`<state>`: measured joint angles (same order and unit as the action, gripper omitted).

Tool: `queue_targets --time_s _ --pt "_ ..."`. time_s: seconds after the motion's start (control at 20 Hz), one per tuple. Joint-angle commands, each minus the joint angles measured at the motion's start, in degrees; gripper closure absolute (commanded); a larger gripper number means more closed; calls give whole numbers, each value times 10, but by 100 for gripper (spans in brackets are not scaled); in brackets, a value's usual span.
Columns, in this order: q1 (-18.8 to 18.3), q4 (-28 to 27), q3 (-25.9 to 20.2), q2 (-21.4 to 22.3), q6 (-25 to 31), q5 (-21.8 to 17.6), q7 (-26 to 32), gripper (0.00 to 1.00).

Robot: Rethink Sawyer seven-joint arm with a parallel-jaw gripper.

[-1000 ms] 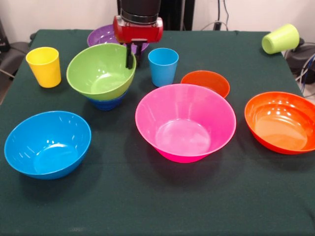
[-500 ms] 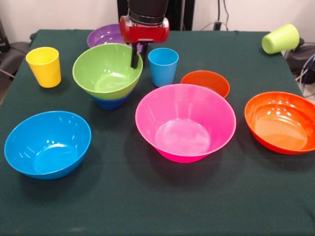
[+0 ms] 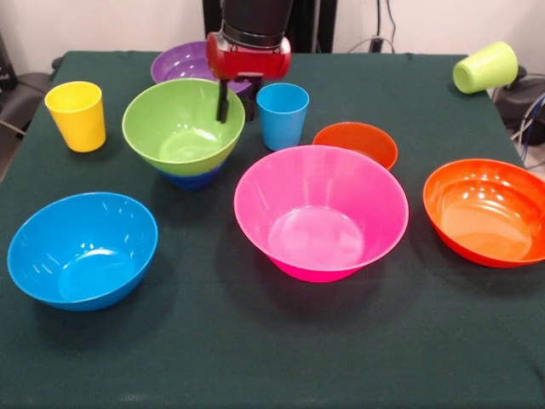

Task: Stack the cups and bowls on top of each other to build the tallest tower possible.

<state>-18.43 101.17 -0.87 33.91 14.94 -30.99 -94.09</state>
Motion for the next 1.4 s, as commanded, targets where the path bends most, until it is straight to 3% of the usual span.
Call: queue_targets --time_s 0.05,0.2,0.6,0.95,1.4 --pt "-15 -28 -34 -35 -35 -10 -46 0" --pt "12 -41 -5 -39 -34 -11 -64 0" --pt "-4 -43 -23 -54 -35 -2 -53 0" --pt "-23 -15 -46 -6 11 14 -31 0" --pt "-36 -11 -64 16 42 22 -16 0"
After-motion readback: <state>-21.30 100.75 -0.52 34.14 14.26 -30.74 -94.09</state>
